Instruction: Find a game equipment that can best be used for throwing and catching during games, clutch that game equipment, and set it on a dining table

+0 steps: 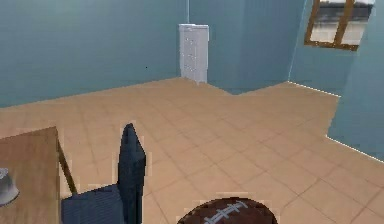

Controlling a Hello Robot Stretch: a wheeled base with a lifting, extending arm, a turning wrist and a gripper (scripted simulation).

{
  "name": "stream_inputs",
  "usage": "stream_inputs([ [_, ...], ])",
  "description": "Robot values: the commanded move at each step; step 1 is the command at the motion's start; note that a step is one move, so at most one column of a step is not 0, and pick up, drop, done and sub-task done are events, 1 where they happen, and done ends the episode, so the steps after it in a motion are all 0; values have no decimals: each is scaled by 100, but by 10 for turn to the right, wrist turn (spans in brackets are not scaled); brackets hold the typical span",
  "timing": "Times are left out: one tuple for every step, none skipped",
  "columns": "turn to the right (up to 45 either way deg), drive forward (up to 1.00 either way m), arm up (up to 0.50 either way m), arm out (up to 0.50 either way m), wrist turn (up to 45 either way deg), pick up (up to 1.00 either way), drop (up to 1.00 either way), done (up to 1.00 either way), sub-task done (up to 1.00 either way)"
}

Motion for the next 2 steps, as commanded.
stream_inputs([
  [0, 25, 0, 0, 0, 0, 0, 0, 0],
  [450, 0, 0, 0, 0, 0, 0, 0, 0],
])
